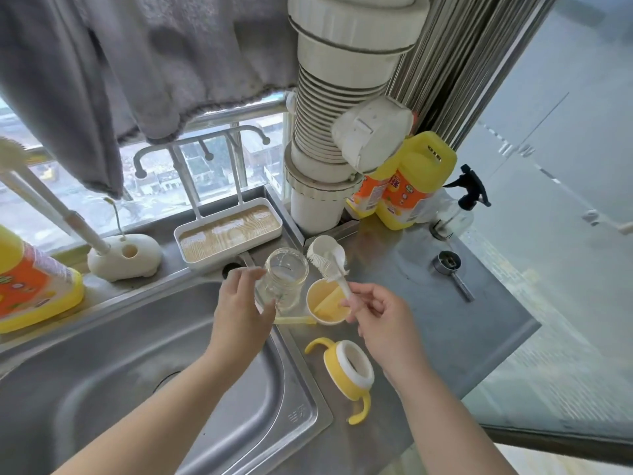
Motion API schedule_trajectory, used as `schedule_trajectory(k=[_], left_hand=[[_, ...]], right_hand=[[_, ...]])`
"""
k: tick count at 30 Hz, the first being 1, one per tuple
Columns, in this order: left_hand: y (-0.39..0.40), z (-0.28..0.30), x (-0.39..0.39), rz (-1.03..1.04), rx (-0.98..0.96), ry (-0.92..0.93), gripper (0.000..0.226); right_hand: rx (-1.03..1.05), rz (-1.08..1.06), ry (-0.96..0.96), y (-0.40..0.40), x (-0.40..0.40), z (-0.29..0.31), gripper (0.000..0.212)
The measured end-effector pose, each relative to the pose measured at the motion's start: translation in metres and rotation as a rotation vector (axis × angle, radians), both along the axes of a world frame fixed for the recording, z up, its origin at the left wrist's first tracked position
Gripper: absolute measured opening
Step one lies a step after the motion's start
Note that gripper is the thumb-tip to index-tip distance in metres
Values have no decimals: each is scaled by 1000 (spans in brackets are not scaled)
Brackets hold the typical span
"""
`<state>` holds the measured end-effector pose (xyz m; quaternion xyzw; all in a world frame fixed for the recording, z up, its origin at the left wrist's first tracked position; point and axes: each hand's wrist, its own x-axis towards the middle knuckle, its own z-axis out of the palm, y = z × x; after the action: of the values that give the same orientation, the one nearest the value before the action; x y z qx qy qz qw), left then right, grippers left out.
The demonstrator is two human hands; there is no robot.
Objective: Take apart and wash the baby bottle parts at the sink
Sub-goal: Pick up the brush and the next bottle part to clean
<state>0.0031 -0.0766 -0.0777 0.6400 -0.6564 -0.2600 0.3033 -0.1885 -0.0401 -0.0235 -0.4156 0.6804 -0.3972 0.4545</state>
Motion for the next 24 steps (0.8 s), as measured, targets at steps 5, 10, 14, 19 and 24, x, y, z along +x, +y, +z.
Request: schedule_trajectory(k=[5,10,14,19,24], left_hand=[[19,-1,-32,-321,-14,-92,16],[47,-4,-61,-150,369,-80,26],[57,-9,-75,-31,709,68,47],[59,-16,-84,230,1078,725,33],[69,-16,-88,282,1107,1058,16]], right_hand=[[-6,-46,21,14,-17,2,20],[33,-63,-5,35,-27,-7,20],[70,-67,12,51,-31,-17,21],[80,-95,0,66,-33,-23,21],[117,-84,22,82,-37,-18,17]])
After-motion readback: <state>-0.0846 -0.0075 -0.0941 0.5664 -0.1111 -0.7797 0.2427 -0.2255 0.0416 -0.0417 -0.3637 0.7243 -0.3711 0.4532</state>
